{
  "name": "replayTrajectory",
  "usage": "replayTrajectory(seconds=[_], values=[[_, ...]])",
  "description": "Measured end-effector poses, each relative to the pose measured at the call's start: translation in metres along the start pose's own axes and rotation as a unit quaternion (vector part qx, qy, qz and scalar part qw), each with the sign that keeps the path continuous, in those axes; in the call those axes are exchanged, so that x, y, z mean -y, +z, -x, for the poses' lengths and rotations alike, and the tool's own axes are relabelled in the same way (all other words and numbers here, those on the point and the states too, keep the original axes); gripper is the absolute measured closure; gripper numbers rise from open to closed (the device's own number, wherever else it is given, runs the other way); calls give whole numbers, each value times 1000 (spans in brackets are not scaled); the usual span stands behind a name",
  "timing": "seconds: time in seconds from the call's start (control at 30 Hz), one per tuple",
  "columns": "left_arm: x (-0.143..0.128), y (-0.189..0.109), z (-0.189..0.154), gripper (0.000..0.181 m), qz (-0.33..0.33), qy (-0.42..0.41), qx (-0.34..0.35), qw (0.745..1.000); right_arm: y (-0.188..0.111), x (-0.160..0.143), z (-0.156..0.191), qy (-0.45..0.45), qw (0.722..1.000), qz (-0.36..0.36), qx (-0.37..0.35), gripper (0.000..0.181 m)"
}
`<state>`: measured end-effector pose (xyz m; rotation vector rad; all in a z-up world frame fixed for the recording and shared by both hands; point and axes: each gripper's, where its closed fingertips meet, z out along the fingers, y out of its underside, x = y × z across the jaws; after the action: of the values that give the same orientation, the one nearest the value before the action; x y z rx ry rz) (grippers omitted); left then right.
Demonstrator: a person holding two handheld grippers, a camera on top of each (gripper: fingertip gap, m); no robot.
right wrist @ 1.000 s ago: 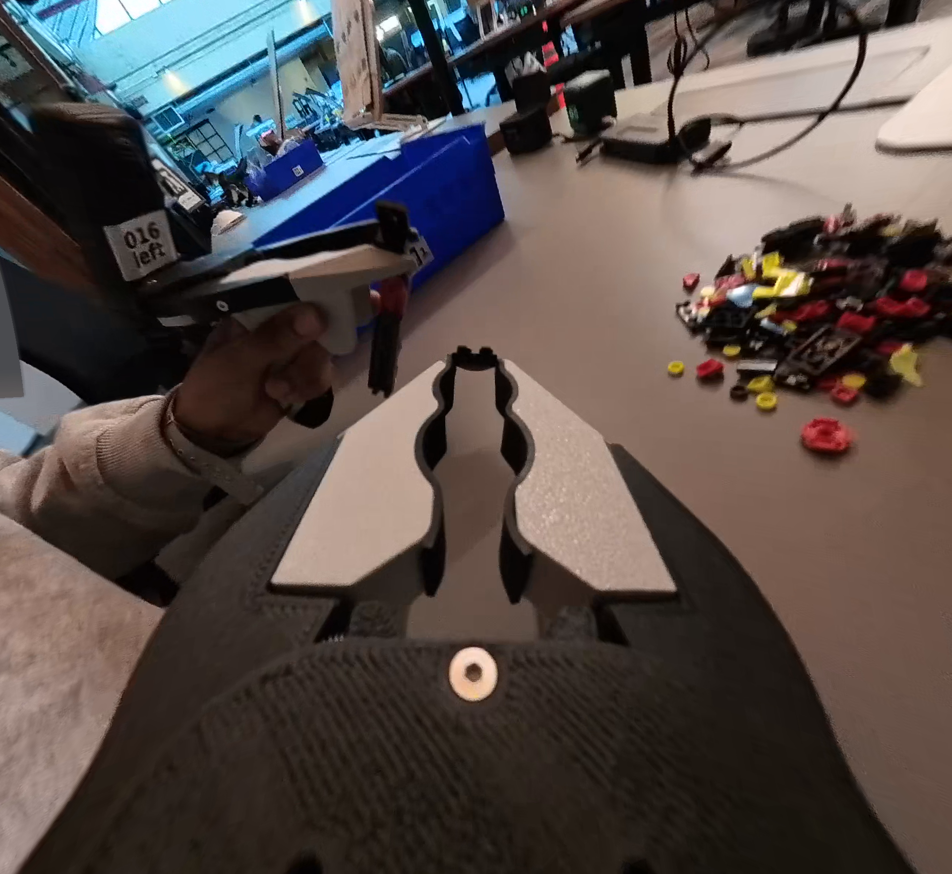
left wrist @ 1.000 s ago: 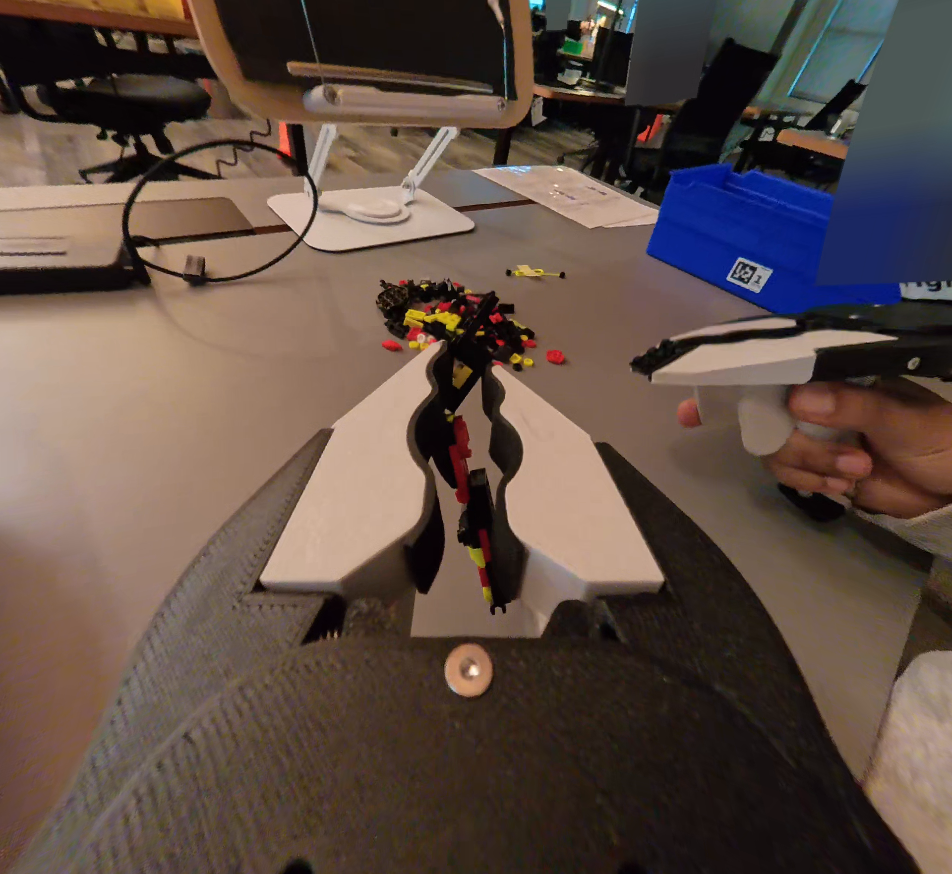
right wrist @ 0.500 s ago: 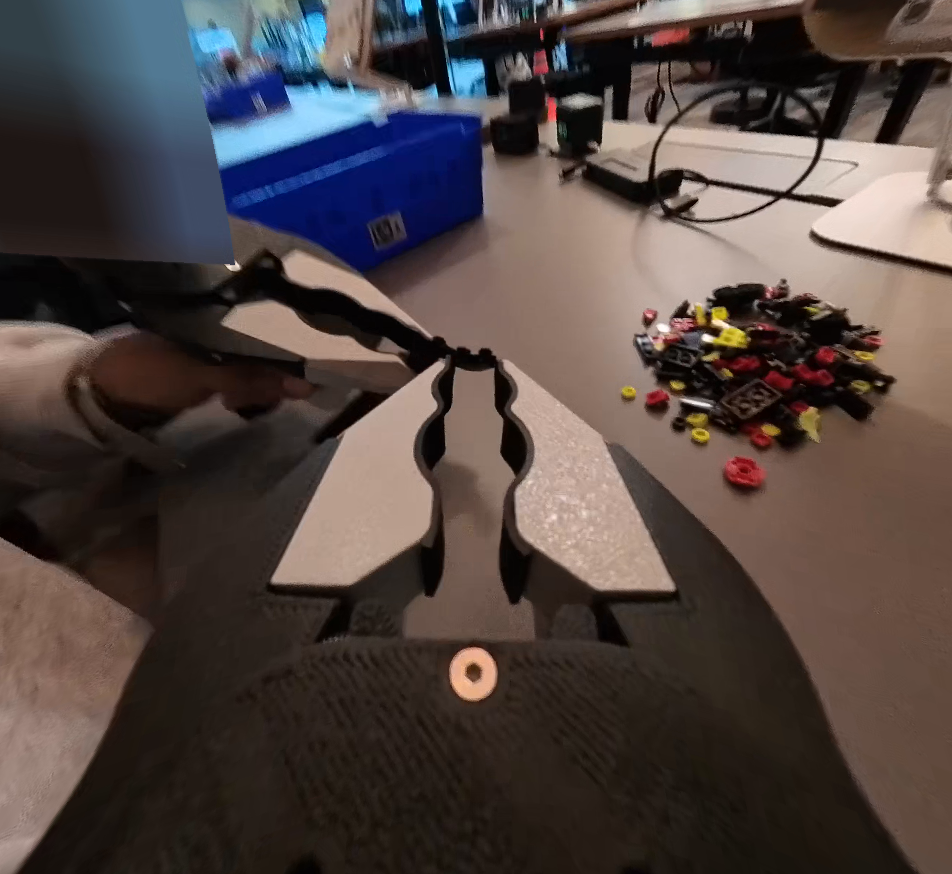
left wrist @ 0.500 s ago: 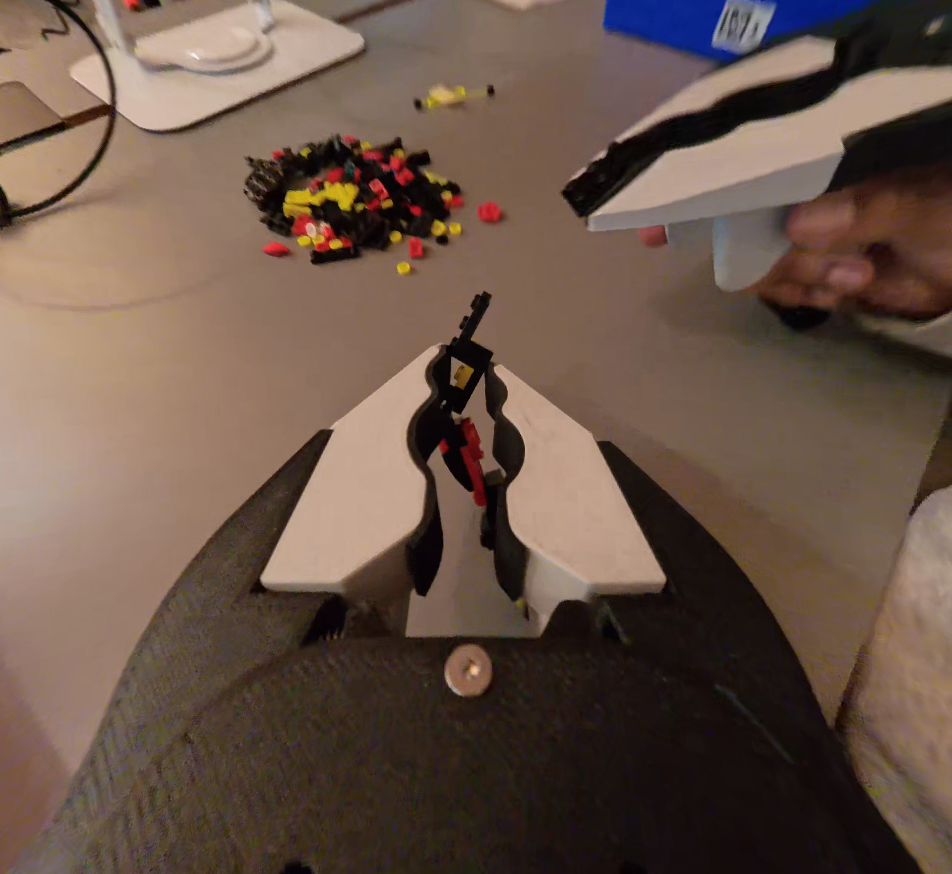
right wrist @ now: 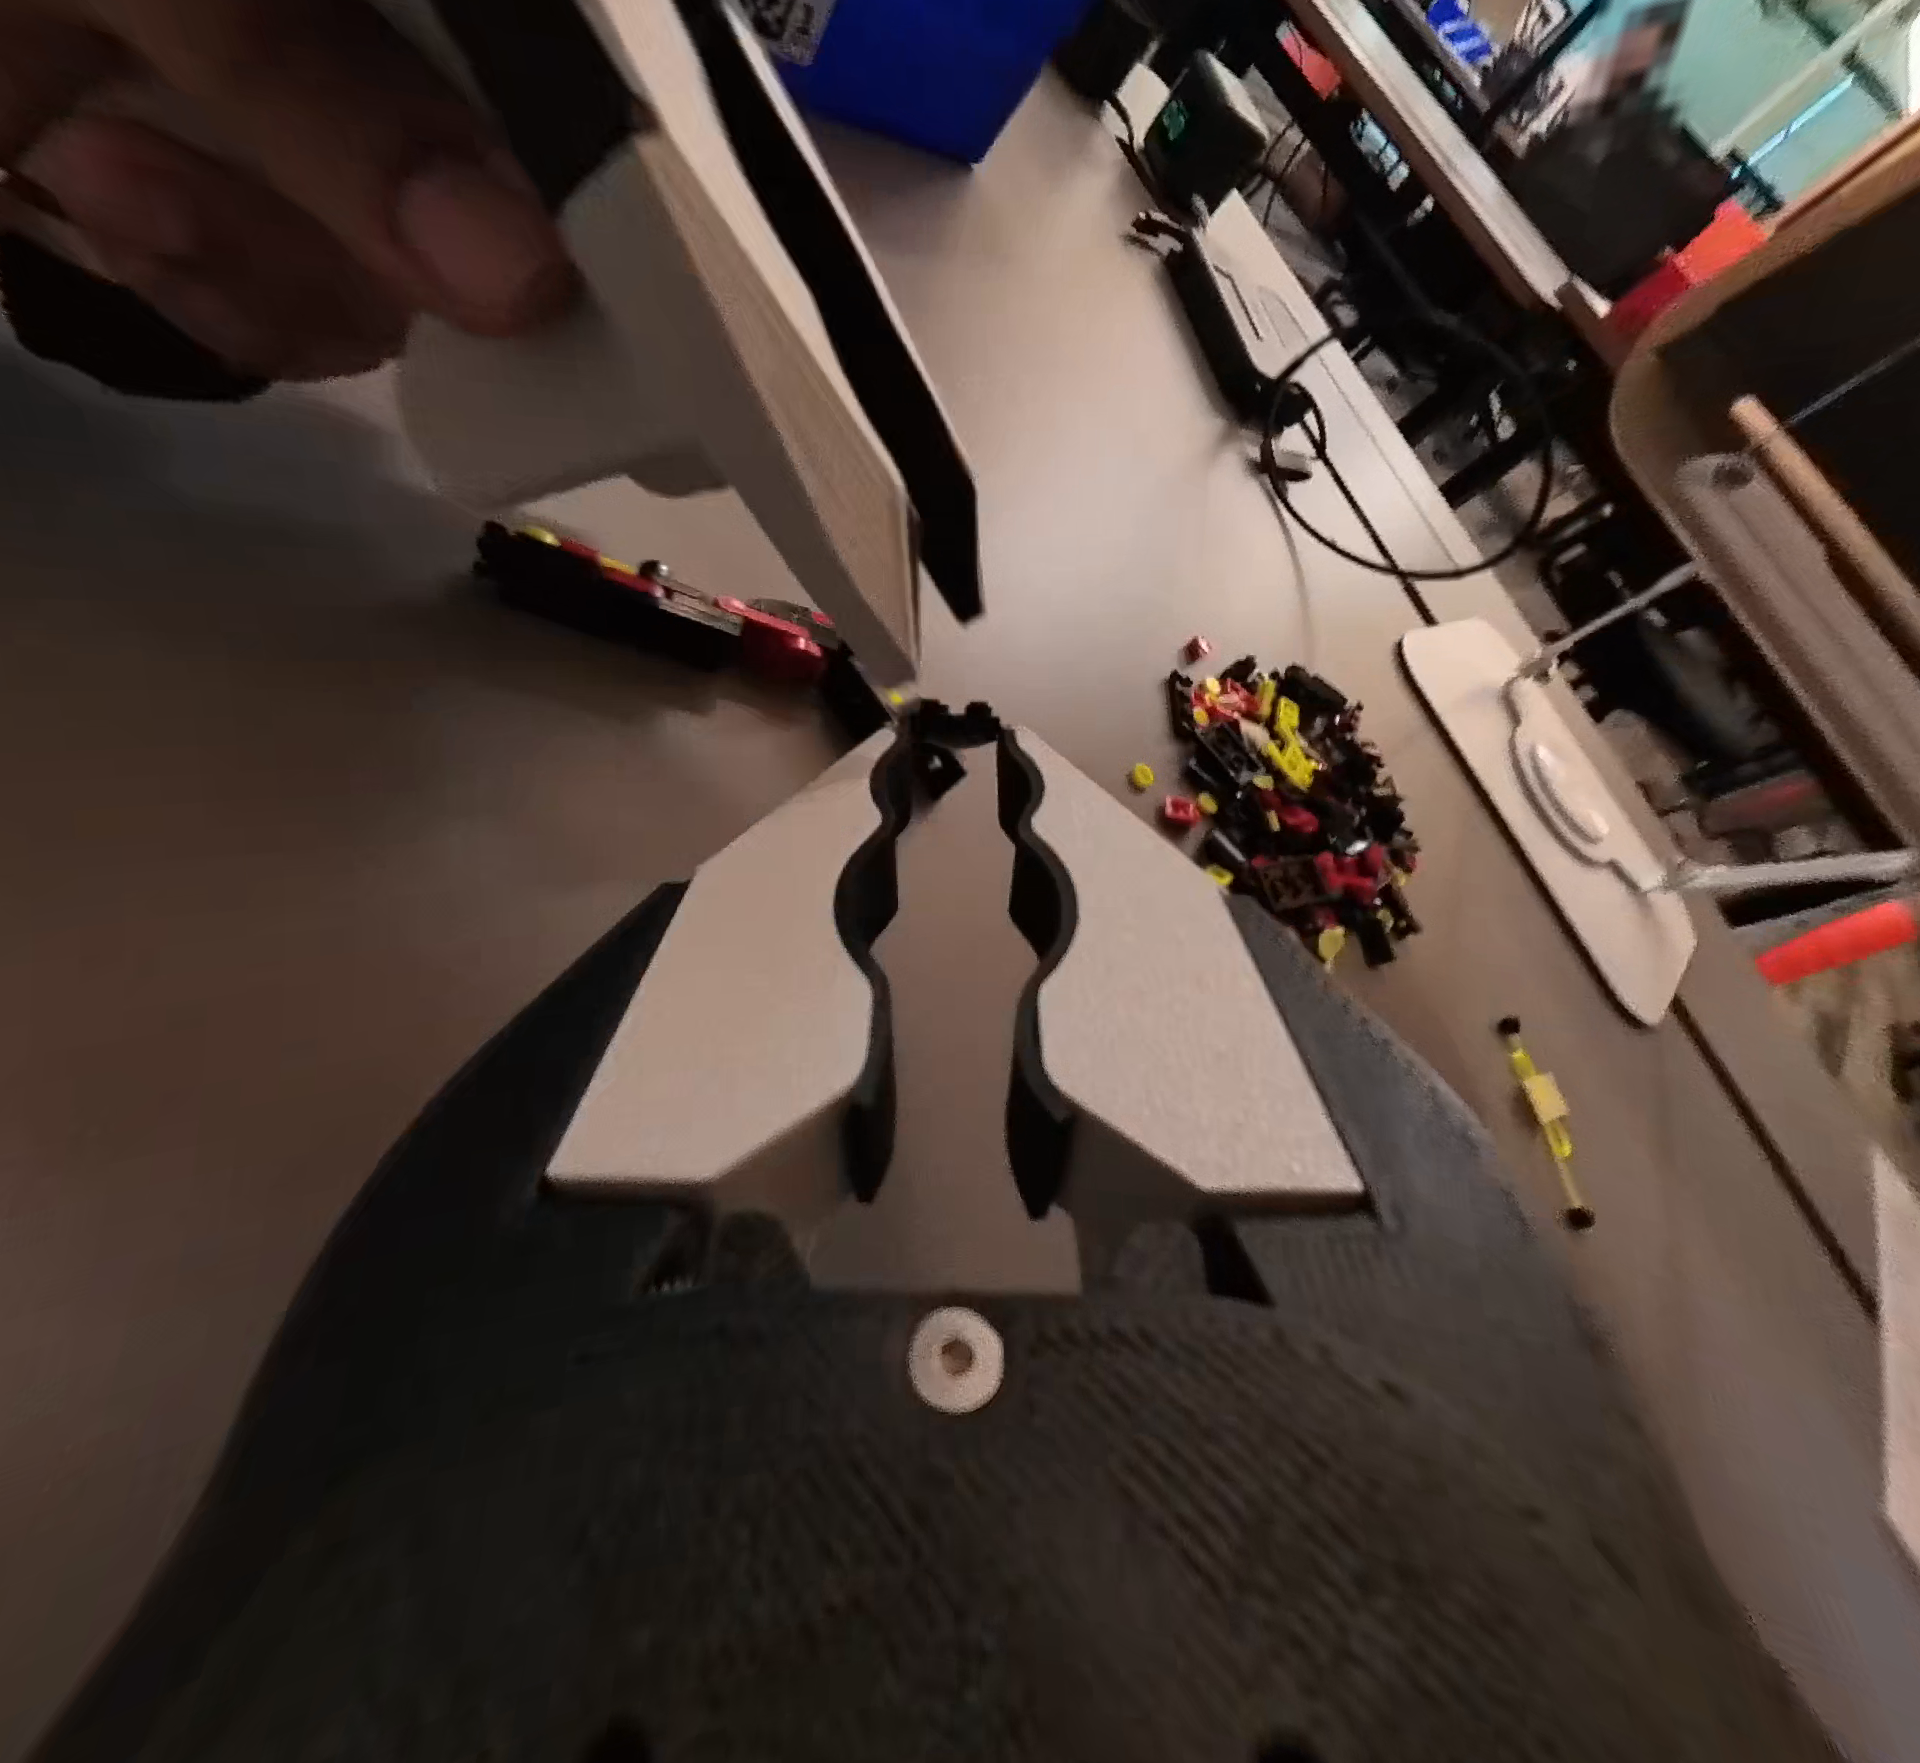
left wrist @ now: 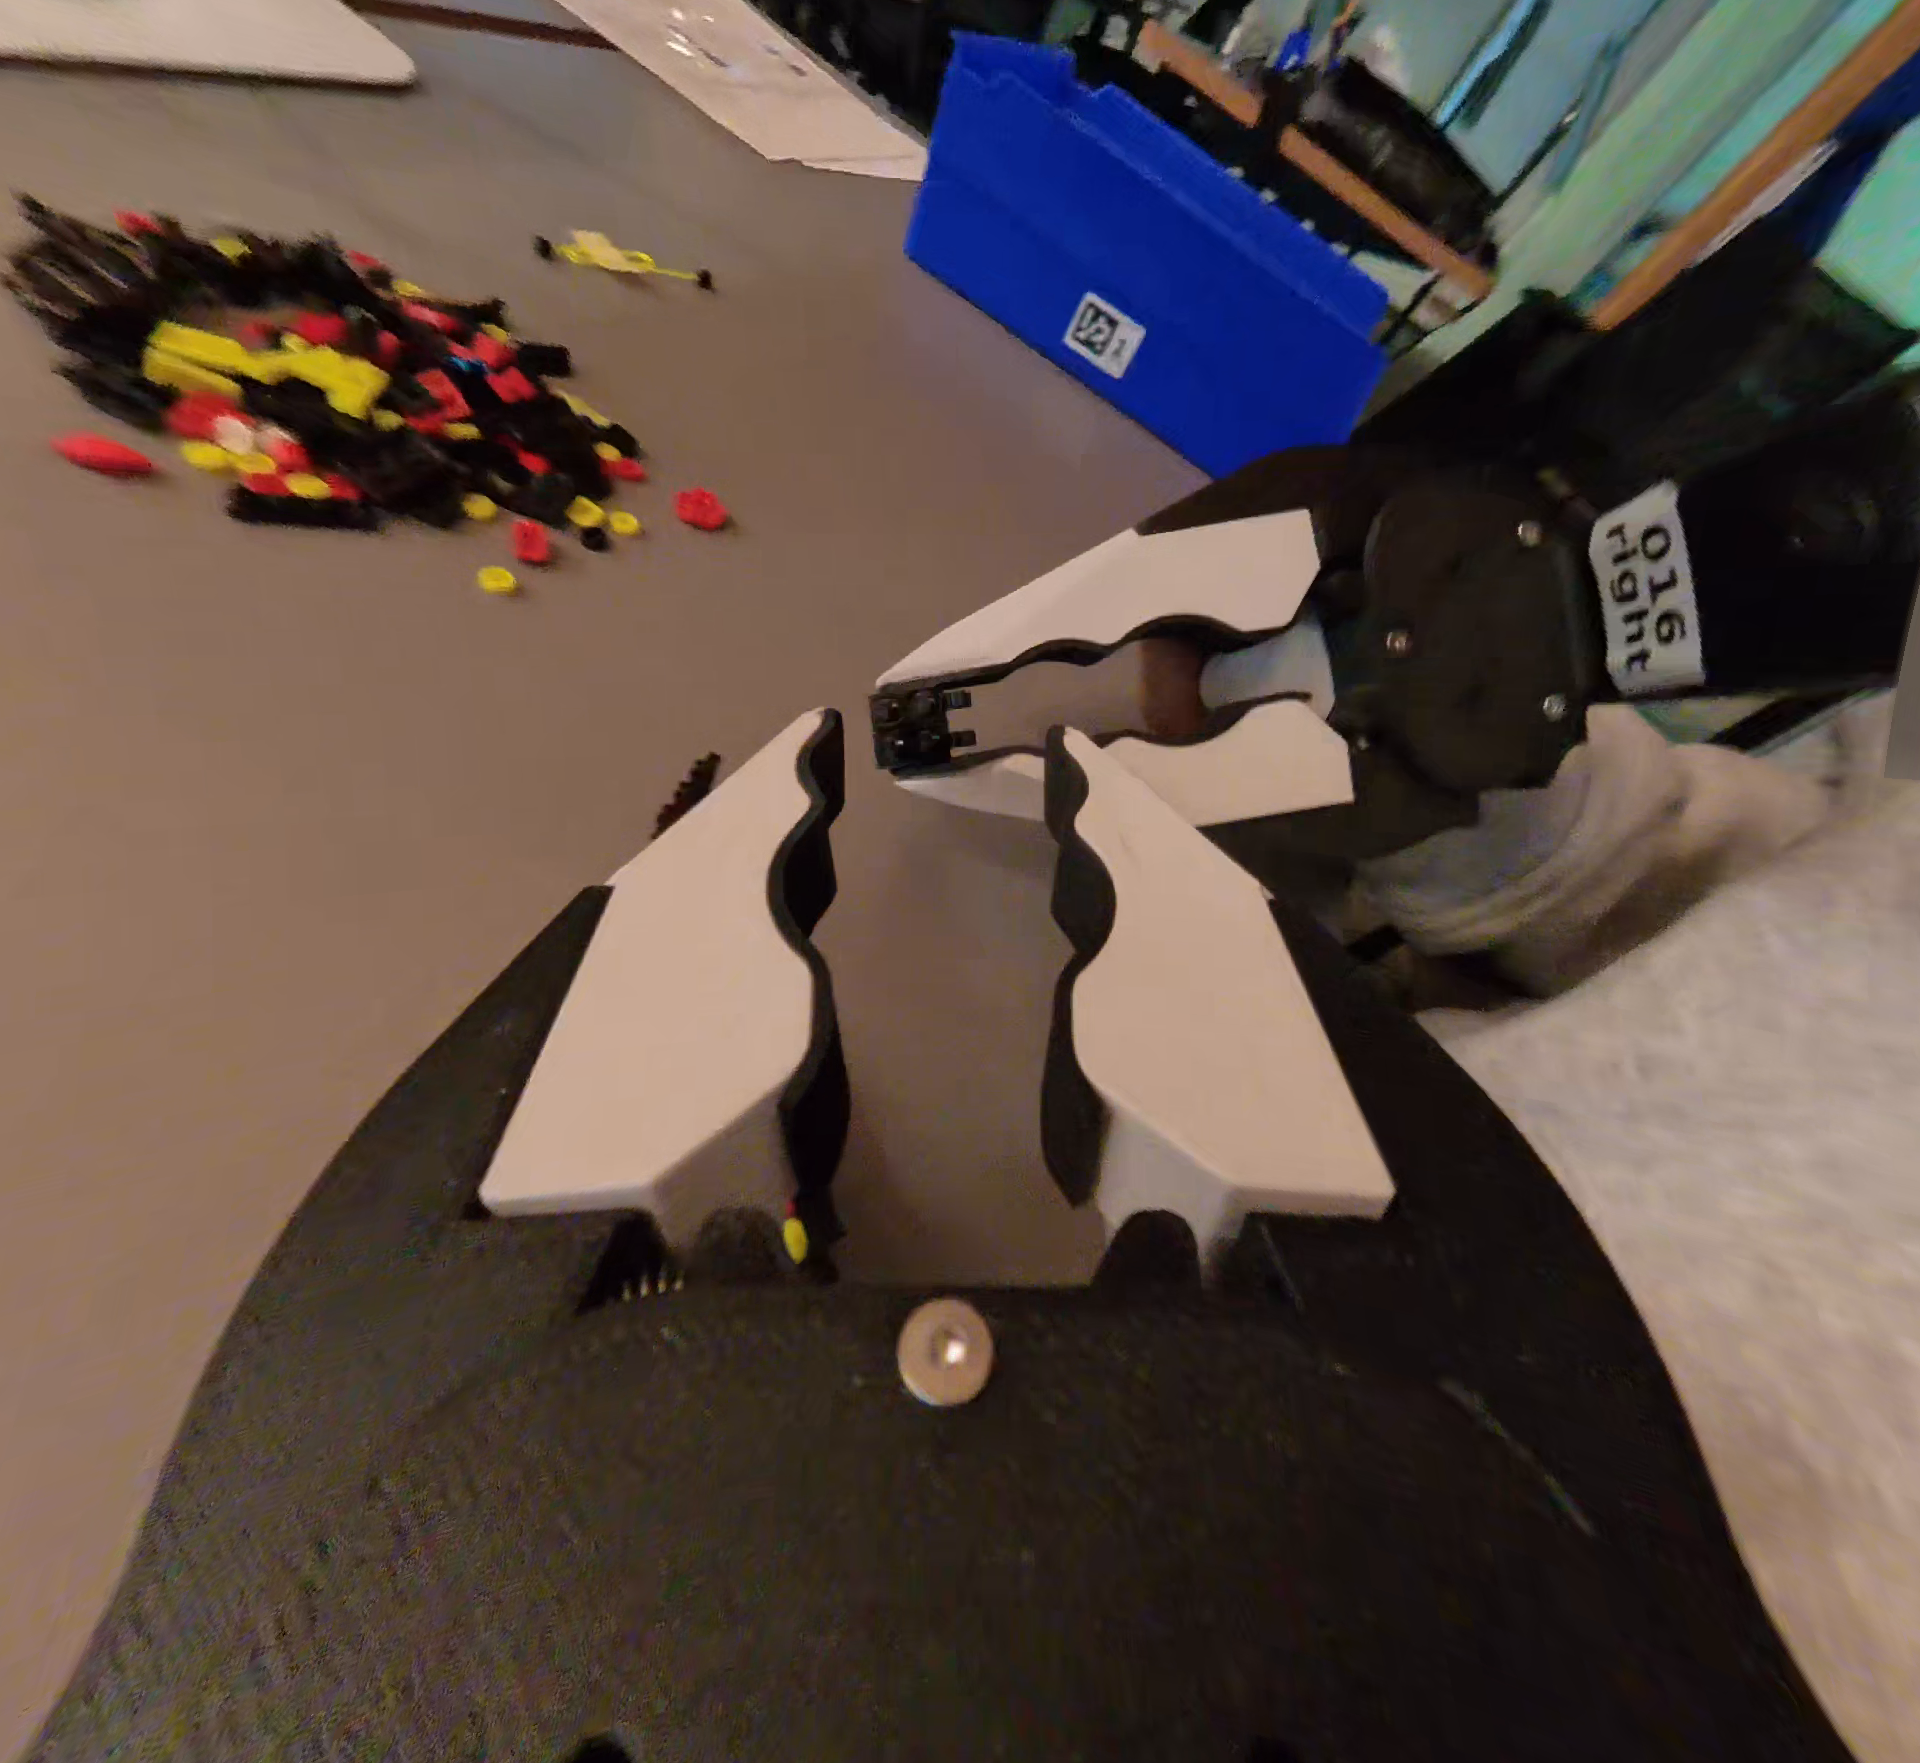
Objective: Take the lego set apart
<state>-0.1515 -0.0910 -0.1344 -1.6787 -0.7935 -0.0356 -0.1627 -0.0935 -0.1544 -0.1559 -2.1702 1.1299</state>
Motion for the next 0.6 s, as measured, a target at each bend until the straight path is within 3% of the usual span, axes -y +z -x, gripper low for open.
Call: replayTrajectory(seconds=[0.27,0.5,0.53,0.6], values=[[-9,5,-2,154,19,14,6,1000,-4,16,15,-61,998,-16,-7,168],[-8,4,0,170,26,50,34,998,-5,9,11,-103,994,33,-33,168],[-3,0,8,174,12,47,57,997,-7,6,8,-109,993,39,-40,181],[3,-11,22,178,1,45,73,996,-11,4,3,-101,993,32,-43,181]])
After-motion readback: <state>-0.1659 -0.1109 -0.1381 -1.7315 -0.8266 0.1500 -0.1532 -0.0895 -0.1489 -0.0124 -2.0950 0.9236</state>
